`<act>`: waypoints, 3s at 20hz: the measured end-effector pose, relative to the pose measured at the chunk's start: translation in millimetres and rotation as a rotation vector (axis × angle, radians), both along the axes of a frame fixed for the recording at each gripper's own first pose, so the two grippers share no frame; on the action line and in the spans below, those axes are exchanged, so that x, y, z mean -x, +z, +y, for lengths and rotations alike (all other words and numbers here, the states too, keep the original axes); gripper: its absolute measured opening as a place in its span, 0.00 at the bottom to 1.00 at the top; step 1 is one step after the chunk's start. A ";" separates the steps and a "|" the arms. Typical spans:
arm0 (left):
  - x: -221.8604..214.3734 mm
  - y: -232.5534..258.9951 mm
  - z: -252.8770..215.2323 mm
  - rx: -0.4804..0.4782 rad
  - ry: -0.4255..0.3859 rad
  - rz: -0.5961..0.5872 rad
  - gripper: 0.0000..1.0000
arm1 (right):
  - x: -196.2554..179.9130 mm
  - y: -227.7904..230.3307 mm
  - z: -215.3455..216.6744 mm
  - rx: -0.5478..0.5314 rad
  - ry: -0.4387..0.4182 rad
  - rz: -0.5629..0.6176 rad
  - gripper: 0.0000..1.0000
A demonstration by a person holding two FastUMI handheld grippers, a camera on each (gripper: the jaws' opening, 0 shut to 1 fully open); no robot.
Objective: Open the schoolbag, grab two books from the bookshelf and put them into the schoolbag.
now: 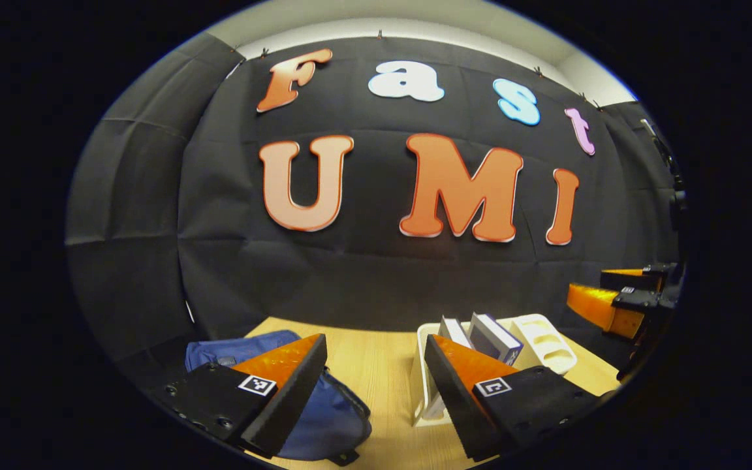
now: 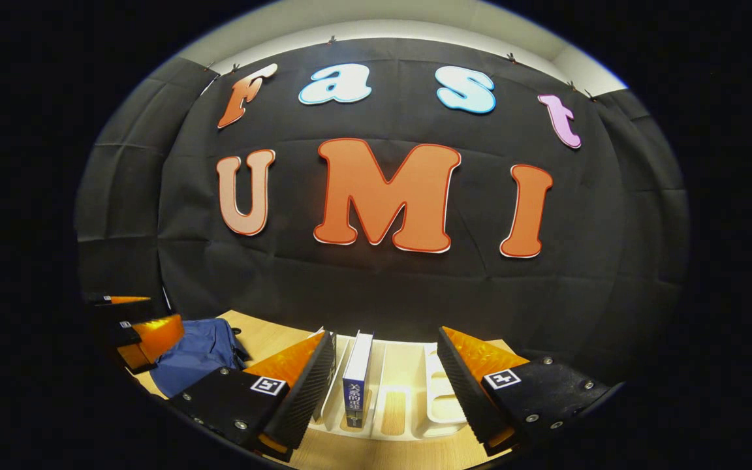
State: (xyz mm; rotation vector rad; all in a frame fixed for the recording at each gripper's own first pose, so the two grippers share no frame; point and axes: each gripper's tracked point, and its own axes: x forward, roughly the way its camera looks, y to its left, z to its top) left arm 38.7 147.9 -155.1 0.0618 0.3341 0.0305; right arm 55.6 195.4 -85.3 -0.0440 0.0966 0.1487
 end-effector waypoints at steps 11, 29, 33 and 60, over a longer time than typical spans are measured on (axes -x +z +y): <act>66.8 -164.9 42.9 -0.374 -0.097 0.473 0.96 | -17.5 -35.1 -11.0 0.034 0.007 0.066 0.94; 84.7 -237.9 86.5 -0.869 -0.110 0.625 0.93 | -34.9 -49.1 -68.4 0.048 -0.108 0.094 0.94; 75.8 -228.8 97.7 -0.888 -0.095 0.631 0.88 | -33.9 -45.2 -69.5 0.036 -0.111 0.085 0.94; -16.7 -52.0 134.4 -0.610 -0.182 0.447 0.03 | -67.1 -72.4 108.7 0.073 0.205 0.599 0.94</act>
